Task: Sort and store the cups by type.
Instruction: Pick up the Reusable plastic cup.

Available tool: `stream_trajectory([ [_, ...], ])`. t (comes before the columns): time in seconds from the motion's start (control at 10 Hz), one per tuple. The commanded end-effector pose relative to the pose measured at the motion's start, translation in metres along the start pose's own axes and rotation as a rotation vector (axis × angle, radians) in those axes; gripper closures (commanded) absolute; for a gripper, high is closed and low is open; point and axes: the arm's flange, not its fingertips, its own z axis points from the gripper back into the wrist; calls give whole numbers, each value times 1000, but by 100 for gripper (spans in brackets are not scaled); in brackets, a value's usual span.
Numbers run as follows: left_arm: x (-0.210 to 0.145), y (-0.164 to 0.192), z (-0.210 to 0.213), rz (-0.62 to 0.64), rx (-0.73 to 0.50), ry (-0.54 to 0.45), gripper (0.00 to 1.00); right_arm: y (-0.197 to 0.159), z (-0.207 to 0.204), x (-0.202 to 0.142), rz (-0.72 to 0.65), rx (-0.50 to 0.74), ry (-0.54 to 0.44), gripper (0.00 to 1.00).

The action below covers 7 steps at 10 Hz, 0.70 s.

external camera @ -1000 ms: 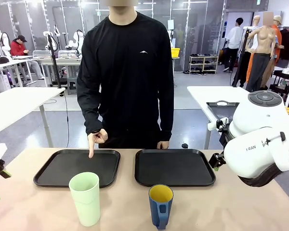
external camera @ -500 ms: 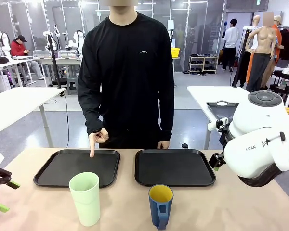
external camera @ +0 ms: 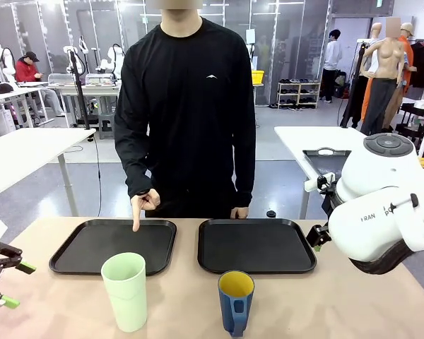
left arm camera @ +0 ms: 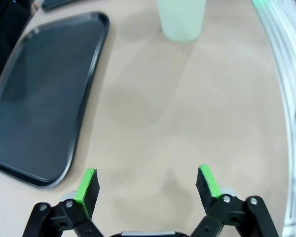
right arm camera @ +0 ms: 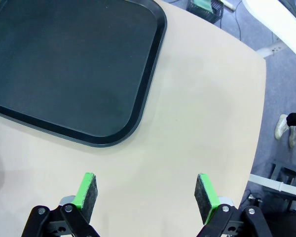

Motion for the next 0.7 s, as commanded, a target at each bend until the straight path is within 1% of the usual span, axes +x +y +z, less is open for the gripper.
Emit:
stream_trajectory([
  [0.0,-23,-4,-16,14,-3,-228,0,0,-1,0,-3,1,-1,0],
  [0.1,-26,-6,-23,1,-6,-297,0,0,-1,0,-3,1,-1,0],
  [0.2,-25,-11,-29,4,17,-364,0,0,-1,0,-3,1,-1,0],
  [0.3,-26,-15,-34,27,16,-380,0,0,-1,0,-3,1,-1,0],
  [0.4,-24,-19,-38,34,32,-426,0,0,-1,0,-3,1,-1,0],
  [0.6,-23,-9,-36,62,51,-450,0,0,-1,0,-3,1,-1,0],
])
